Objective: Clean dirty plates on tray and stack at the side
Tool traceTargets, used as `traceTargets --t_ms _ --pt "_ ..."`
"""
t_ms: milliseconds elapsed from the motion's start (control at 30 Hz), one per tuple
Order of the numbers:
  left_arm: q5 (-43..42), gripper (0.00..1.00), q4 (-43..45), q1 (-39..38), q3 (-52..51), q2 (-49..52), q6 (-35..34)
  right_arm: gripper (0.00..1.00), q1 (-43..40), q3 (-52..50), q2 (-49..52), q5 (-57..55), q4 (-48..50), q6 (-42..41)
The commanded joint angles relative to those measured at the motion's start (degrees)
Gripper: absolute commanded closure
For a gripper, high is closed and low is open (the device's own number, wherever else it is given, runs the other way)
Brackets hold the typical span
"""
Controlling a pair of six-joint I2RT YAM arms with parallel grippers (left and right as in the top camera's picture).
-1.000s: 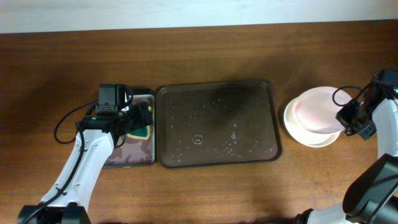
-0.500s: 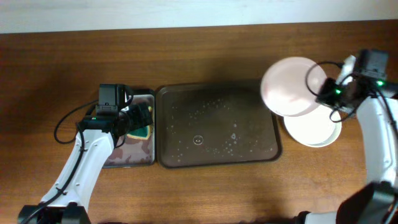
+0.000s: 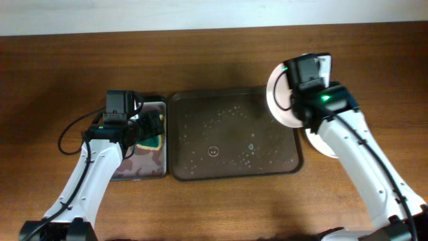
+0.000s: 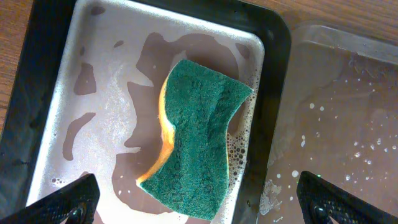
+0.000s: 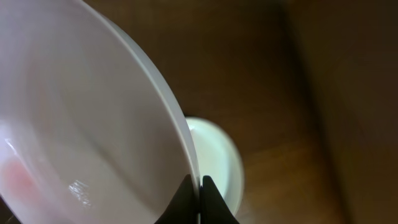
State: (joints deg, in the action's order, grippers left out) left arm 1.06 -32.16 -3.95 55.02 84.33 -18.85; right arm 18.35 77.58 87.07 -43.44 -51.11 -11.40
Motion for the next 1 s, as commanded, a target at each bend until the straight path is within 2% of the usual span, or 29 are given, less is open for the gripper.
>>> traceTargets --t_ms 0,200,433,733,967 --pt "0.46 0.00 -0.02 0.37 0.31 -0.04 0.70 0.96 5.84 0.81 1.49 -15.26 0.57 -1.51" --pt "0.46 0.00 -0.02 0.37 0.31 -0.04 0.70 0.96 12.76 0.74 5.27 -19.78 1.01 3.58" --pt "0.46 0.00 -0.02 0.37 0.31 -0.04 0.70 0.96 16.72 0.74 8.70 -25.40 1.01 3.69" --pt "0.48 0.00 0.09 0.37 0.31 -0.04 0.70 0.96 20.81 0.74 10.05 -38.21 1.46 4.61" --pt "0.48 0.00 0.15 0.37 0.31 -0.04 0.70 0.96 21.86 0.74 10.05 -37.94 3.69 4.98"
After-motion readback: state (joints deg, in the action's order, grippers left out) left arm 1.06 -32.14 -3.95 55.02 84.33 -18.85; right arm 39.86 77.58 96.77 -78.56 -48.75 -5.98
